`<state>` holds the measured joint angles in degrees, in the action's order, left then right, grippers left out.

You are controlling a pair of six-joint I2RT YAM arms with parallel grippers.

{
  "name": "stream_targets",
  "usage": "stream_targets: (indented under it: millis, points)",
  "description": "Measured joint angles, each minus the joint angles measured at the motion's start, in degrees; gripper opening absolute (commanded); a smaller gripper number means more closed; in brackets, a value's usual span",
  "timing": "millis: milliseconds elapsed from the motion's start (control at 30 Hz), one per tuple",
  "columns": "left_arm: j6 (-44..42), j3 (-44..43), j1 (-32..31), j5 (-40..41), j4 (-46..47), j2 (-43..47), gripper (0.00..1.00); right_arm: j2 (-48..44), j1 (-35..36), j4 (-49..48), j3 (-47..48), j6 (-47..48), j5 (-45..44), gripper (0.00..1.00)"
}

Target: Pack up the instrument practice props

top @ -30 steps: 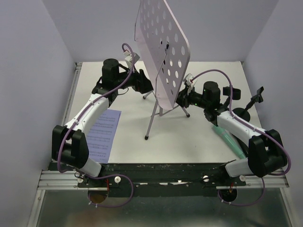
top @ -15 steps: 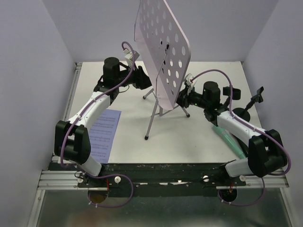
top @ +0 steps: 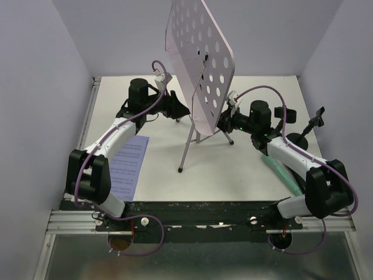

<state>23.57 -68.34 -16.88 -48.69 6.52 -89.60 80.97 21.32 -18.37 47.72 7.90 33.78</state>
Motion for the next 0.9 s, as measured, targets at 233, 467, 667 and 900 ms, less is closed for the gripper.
stream_targets:
  millis: [233,467,667,900]
  points:
    - [0.00,1.95,0.00,-1.53,-0.96,3.26,0.81,0.09,0.00,0.00,0.02,0.00,0.00,0.02]
    - [1.88,1.90,0.00,-3.82,1.99,5.27,0.82,0.31,-0.02,0.11,0.28,-0.02,0.09,0.02]
    - [4.00,0.81,0.07,-2.93,2.45,4.92,0.83,0.33,-0.02,0.13,0.28,-0.02,0.09,0.02]
    - [6.56,-0.26,0.83,-0.98,3.65,2.84,0.83,0.33,-0.02,0.11,0.28,-0.07,0.07,0.02]
